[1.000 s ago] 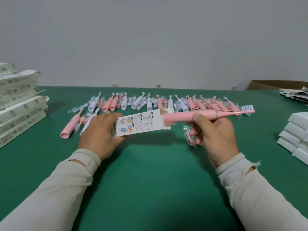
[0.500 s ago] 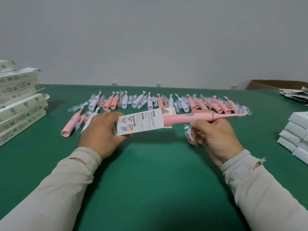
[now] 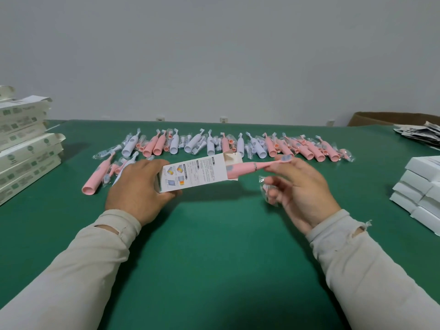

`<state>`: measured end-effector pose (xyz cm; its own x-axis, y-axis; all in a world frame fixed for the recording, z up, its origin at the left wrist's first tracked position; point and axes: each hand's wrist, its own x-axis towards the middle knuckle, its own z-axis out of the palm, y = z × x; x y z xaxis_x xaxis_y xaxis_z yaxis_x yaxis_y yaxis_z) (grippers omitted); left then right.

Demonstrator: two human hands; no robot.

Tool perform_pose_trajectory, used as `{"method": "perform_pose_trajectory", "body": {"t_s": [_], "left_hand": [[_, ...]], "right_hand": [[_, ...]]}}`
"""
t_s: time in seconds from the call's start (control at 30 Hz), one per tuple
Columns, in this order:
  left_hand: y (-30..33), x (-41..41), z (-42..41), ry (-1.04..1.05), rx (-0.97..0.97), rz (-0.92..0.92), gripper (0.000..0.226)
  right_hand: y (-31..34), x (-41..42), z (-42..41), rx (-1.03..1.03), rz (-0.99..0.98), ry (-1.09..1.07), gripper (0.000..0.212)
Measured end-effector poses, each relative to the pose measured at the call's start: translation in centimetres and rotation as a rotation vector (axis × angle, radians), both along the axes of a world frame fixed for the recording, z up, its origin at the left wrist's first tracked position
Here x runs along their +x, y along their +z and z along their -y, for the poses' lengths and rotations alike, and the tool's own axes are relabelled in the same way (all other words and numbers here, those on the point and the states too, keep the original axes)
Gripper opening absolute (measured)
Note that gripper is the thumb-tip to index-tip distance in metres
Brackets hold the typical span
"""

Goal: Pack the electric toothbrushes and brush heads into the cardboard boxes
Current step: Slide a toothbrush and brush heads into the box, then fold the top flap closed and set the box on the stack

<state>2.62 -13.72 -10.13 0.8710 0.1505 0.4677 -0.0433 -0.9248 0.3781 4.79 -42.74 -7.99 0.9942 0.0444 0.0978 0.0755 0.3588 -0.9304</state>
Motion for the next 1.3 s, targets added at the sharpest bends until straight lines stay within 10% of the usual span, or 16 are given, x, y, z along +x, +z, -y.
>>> {"method": "perform_pose_trajectory", "body": {"t_s": [1.07,1.2,1.3], "left_hand": [[0.0,-0.4,1.5,-0.086,0.13,0.032,0.058],[0.1,0.0,1.3,-0.038,0.086,0.042,0.055],[0.0,0.0,1.0,-0.003,0.077,0.036,0.052]], "right_hand": [[-1.6,-1.0,-1.7,-0.806,0.457,0.015,0.017],[-0.7,1.3,0.7,-0.546,0.352,-0.308,0.027],[-1.3,2.6,3.2,-0.795,0.23,-0.528,0.021]]}}
